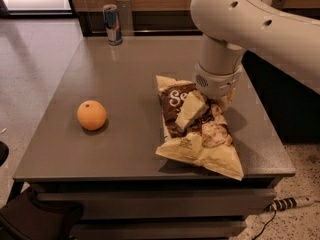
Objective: Move brown chip bag near redbull can
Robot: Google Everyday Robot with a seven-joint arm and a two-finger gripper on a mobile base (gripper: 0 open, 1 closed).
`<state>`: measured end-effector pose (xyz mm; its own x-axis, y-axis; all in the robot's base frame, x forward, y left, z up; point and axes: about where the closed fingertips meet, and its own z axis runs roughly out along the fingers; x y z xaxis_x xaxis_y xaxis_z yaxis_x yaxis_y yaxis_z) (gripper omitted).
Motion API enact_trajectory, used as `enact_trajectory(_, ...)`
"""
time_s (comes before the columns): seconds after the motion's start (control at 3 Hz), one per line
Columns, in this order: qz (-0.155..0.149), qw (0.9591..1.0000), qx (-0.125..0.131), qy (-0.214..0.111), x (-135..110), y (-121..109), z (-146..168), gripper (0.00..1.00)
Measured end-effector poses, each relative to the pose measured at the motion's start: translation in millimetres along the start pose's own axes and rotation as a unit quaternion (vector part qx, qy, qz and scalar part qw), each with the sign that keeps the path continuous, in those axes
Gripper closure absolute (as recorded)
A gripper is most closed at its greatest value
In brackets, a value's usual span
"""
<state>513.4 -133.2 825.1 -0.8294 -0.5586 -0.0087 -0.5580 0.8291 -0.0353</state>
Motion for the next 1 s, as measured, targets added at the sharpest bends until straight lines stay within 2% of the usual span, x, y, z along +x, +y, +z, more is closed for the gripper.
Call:
enact_trajectory(0.67,0.0,1.0,0.0,0.0,-0.1,-0.2,-2.9,0.83)
enact_trajectory(1.0,0.0,1.0,0.0,0.0,-0.1,-0.2,-4.4,1.0)
